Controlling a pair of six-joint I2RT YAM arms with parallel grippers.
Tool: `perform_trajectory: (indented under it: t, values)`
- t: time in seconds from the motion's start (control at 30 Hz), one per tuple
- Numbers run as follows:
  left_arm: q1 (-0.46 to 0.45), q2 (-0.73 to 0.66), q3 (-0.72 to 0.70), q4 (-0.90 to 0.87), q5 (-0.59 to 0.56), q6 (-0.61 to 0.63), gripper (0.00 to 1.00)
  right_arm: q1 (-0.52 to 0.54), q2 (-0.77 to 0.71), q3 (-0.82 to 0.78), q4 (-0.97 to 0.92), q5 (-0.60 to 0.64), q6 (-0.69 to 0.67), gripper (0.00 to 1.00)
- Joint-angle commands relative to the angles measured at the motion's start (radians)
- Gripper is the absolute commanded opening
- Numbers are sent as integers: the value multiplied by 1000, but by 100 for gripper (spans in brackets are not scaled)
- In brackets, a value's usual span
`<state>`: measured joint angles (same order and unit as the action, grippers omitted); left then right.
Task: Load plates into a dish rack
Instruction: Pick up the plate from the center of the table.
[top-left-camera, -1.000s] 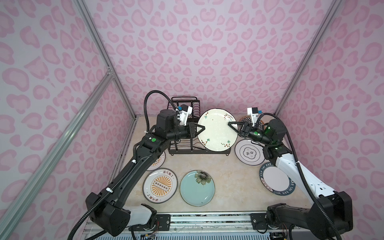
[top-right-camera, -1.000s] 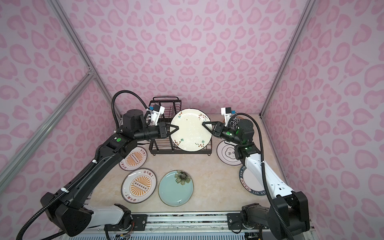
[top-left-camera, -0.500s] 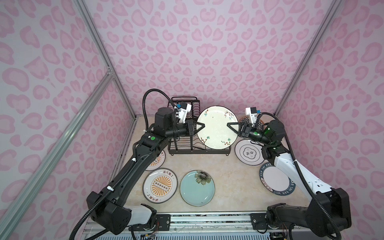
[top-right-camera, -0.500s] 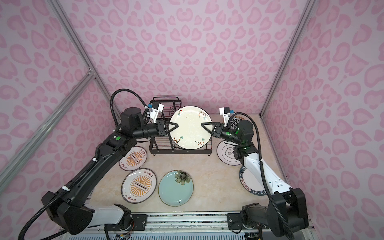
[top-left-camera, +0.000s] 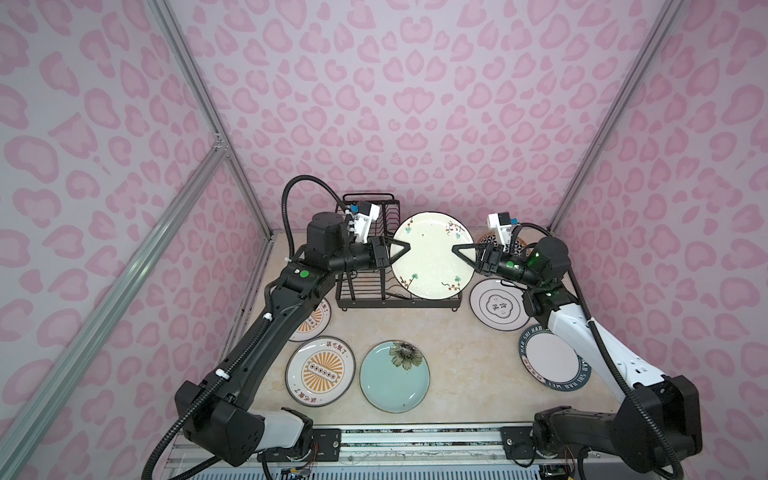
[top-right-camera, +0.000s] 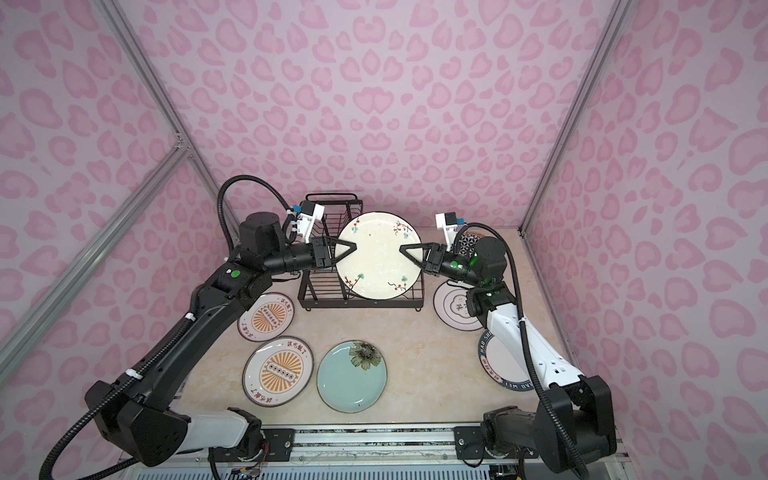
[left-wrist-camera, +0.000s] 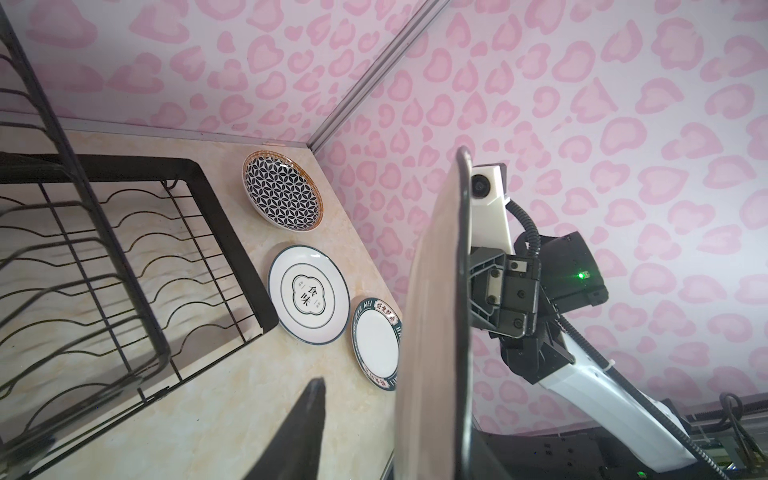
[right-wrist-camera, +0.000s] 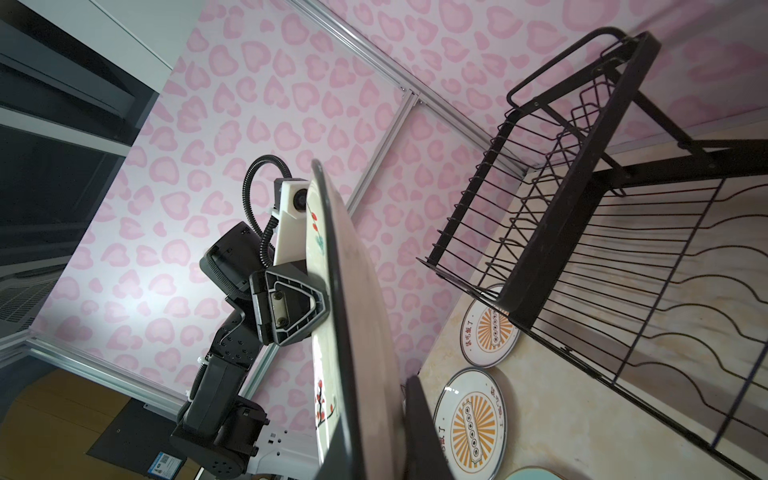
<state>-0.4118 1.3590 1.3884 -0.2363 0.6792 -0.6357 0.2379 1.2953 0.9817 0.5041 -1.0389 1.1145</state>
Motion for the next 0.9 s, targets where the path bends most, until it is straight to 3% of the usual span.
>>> perform_trajectory:
  t: [0.0,0.2,0.4,0.73,0.87]
  values:
    - [15,-22,-9,33,-27,-6,44,-5,1,15,37,14,19,0]
    - [55,-87,-26,-19,-93,18,48,-13,23,33,-6,65,-5,0]
    - [90,-187,-33,-182,-303,68,50,-9,76,116,-99,151,-111,0]
    - [102,-291,-136,-335,-569,61,50,20,207,354,-223,228,-322,0]
    - [103,-319,-162,-362,-621,56,50,28,282,461,-220,224,-385,0]
